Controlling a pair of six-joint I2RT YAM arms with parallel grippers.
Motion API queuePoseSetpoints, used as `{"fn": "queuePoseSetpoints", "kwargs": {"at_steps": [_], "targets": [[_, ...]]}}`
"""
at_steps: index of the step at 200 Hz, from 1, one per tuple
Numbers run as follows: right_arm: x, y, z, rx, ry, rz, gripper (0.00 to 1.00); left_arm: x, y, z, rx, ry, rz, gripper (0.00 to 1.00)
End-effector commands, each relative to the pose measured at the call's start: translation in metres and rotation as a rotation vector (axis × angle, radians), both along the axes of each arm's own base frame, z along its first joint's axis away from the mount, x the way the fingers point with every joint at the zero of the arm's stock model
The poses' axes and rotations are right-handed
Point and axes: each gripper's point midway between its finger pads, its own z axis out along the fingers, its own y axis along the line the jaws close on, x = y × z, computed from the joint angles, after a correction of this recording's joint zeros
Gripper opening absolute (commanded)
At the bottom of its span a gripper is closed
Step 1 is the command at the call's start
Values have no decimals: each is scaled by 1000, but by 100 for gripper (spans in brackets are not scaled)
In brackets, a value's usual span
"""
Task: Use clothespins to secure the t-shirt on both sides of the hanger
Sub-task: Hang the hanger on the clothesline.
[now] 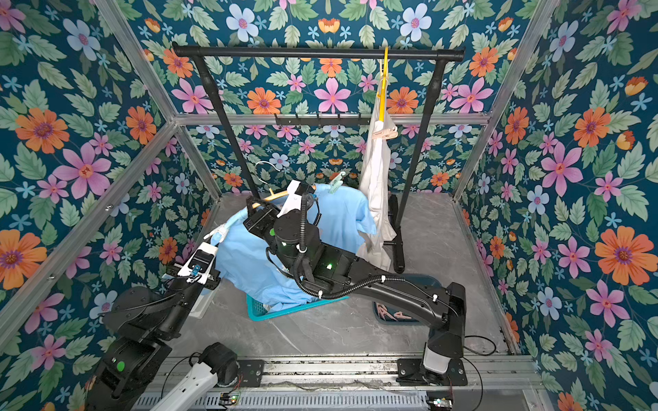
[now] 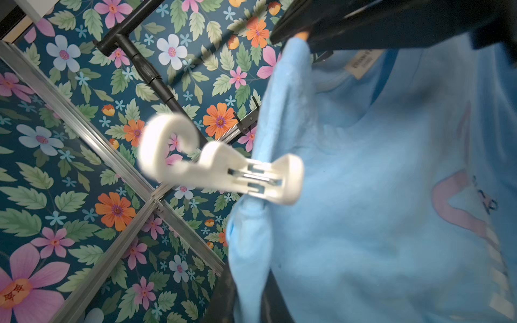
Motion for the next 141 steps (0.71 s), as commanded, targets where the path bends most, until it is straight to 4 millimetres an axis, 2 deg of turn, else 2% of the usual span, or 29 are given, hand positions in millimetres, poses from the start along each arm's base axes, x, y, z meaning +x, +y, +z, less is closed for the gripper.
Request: {"fn": "queuePoseSetpoints", "kwargs": {"at_steps": [1,10,14,39,52,71,73,77,93,114,141], "targets": [[3,-7,9,-66,-76,-32,0,-10,-11,9,-8,-20,-87,79],[3,-9,11,-74,-90,-30,0,-15,-16,9,-5,-12,-131,97],[2,-9,13,-78,-98,-24,0,-18,-19,8,-4,-7,-154,100],[2,-12,16,-105,-121,11,0,-44,-38,8,-19,14,-327,100],[0,-13,17,-108,-131,37,0,-57,-42,16,-72,20,-397,100],[-4,-5,12,-168,-168,94,0,-69,-45,28,-142,41,-458,100],[-9,-14,24,-153,-185,96,0,-70,-44,30,-152,45,-461,100],[-13,-17,29,-157,-197,107,0,-71,-44,34,-172,54,-464,100],[-19,-21,27,-188,-208,135,0,-74,-48,48,-216,102,-499,100],[-28,-26,26,-214,-229,174,0,-65,-57,68,-259,195,-516,99],[-38,-35,28,-220,-245,208,0,-48,-74,75,-236,329,-527,82]]}}
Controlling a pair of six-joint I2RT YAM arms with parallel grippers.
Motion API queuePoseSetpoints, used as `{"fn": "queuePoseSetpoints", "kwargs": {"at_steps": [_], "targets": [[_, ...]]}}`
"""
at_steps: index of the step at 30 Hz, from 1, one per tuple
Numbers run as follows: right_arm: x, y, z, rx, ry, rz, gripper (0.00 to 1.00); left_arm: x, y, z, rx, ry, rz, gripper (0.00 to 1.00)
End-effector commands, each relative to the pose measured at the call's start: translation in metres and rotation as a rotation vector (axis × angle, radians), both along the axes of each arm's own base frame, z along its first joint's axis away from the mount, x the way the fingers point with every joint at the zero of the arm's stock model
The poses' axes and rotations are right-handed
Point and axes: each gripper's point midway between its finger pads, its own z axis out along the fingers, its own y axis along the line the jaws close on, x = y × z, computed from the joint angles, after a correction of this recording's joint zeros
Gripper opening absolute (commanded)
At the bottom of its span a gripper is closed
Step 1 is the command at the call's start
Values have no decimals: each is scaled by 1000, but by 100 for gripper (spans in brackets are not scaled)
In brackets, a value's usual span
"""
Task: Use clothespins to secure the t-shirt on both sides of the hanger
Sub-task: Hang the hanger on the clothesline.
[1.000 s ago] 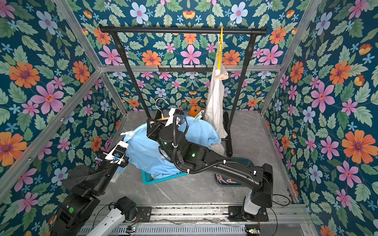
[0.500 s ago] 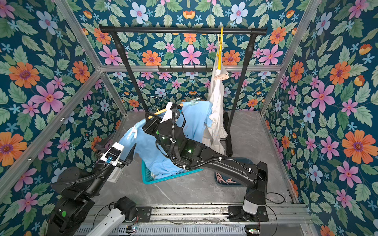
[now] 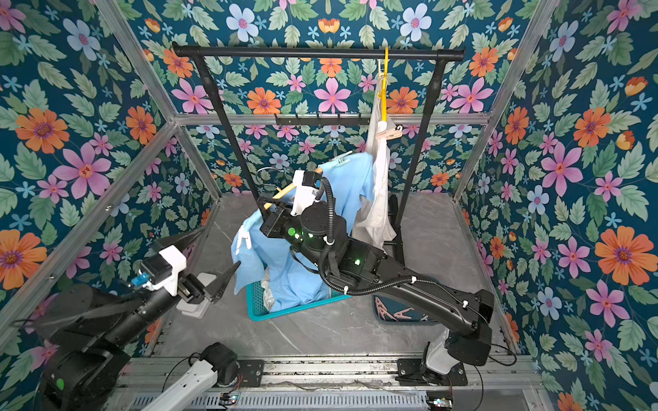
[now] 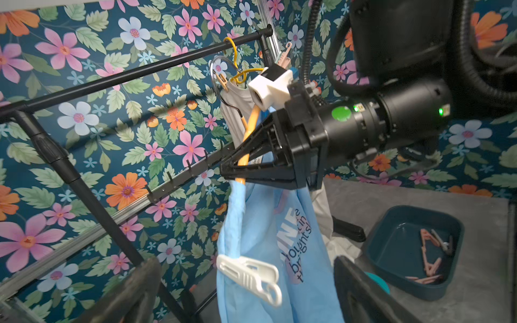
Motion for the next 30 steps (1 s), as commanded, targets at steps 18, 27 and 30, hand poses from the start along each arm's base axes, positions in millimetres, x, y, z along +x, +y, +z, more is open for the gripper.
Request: {"fn": "queuePoseSetpoints", "kwargs": {"at_steps": [18,27,30], "targets": [[-27,-7,30,-74,-142,111,0,35,-45,-24,43,358,-112,49],[-29,1,31,-100,-125,146,0,42,-54,-19,25,374,-136,27],[-30,2,32,-95,-117,153,0,44,-56,-19,22,379,-139,17]]}}
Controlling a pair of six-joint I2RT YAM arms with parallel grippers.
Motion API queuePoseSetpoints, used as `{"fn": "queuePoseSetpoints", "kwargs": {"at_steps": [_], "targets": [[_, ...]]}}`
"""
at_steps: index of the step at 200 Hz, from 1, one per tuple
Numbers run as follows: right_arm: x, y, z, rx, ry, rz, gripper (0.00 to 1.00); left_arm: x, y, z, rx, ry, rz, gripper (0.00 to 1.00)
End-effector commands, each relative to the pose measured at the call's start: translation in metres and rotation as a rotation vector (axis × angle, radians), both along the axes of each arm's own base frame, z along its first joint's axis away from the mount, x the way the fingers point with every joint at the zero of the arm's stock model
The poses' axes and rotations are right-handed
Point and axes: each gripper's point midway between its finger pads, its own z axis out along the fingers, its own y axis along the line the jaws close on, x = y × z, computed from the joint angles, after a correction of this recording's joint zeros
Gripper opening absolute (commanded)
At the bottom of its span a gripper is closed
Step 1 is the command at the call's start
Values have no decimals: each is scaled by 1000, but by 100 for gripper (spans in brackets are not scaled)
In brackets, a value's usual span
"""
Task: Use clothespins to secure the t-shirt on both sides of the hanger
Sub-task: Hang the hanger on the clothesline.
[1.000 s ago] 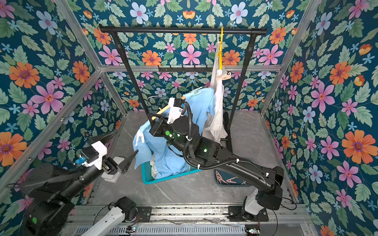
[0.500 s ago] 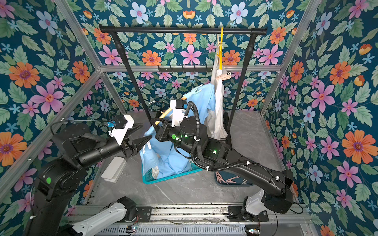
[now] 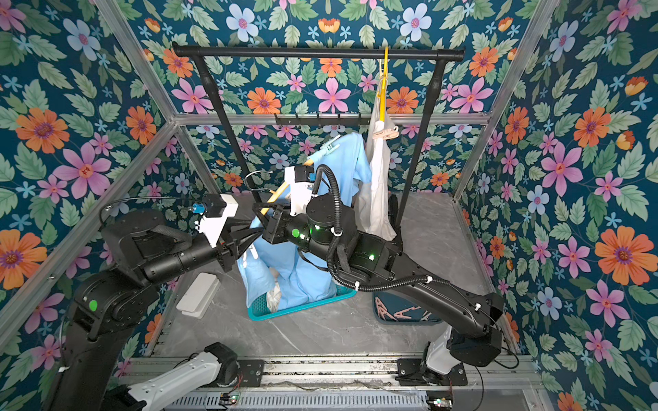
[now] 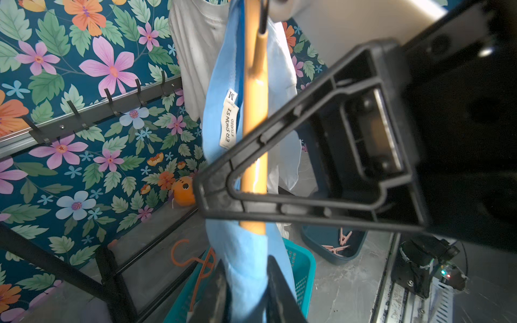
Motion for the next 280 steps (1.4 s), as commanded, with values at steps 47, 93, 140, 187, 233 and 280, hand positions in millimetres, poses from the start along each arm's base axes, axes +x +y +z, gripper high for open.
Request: {"fn": "queuePoseSetpoints", "kwargs": {"at_steps": [47,93,140,187,233,280], "targets": [[-6,-1,17,42,-50,25,0,-17,-2,26,-73,-42,-63,0],[-8,-2,23,90,-83,34,20,-32,6,35,-78,-67,-71,0],[-11,-3,31,130,-128,43,71,-32,18,38,-49,-83,-13,0],[-15,-19,39,174,-191,18,100,-2,46,57,-42,-133,221,0],[-23,-43,51,230,-275,-16,100,-18,38,90,-57,-179,133,0],[-19,-75,48,188,-347,-139,97,-44,64,129,-132,-293,185,0]]}}
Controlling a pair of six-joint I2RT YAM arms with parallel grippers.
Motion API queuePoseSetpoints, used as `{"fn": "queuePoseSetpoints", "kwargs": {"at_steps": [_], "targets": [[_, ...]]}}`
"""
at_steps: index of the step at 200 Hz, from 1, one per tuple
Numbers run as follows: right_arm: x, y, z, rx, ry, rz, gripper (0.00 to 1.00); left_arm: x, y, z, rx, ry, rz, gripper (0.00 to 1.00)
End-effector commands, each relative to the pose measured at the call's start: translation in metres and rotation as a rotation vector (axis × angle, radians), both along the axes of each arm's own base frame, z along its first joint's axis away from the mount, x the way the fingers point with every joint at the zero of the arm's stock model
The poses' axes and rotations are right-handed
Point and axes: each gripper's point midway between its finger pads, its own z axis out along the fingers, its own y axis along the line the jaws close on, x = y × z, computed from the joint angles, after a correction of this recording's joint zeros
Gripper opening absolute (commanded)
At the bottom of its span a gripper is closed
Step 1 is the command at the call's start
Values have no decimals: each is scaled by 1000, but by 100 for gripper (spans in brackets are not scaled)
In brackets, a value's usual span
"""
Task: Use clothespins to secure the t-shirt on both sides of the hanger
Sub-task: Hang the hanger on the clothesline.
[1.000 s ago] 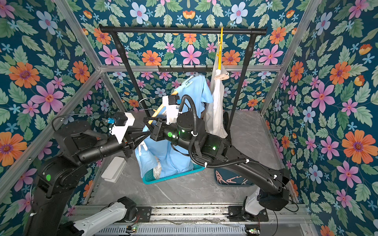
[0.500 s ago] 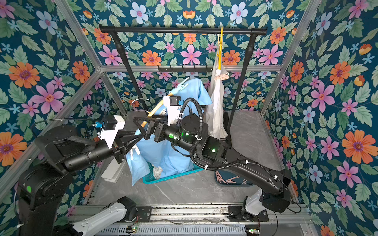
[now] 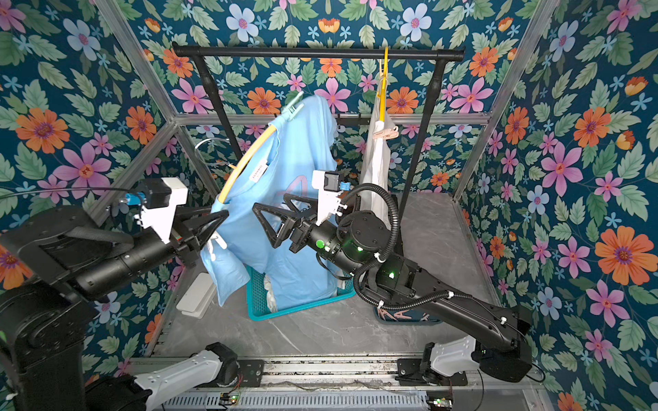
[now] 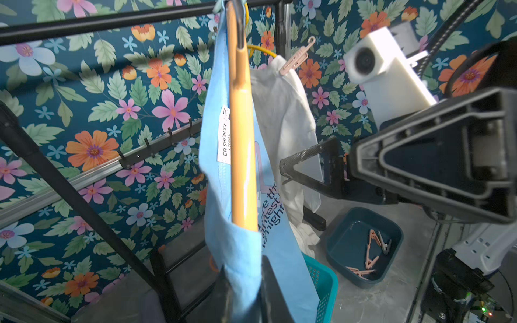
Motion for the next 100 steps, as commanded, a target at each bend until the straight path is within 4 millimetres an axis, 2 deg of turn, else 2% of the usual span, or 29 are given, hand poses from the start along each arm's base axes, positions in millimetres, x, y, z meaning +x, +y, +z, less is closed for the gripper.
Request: {"fn": "queuePoseSetpoints", "kwargs": {"at_steps": [1,41,45,71,84,100], "targets": [[5,-22,11,19,-66,-105,97,-11,15,41,-75,-147,40,0],[20,-58,-10,-28,-82,-313,93,-14,40,60,-141,-202,154,0],[22,-62,-13,-33,-85,-336,92,-16,43,69,-163,-234,165,0],[32,-80,-35,-101,-81,-457,89,-22,63,92,-249,-302,239,0],[37,-82,-50,-156,-73,-497,83,-20,62,98,-286,-310,239,0],[44,-85,-70,-213,-63,-547,79,-11,53,98,-294,-297,218,0]]}}
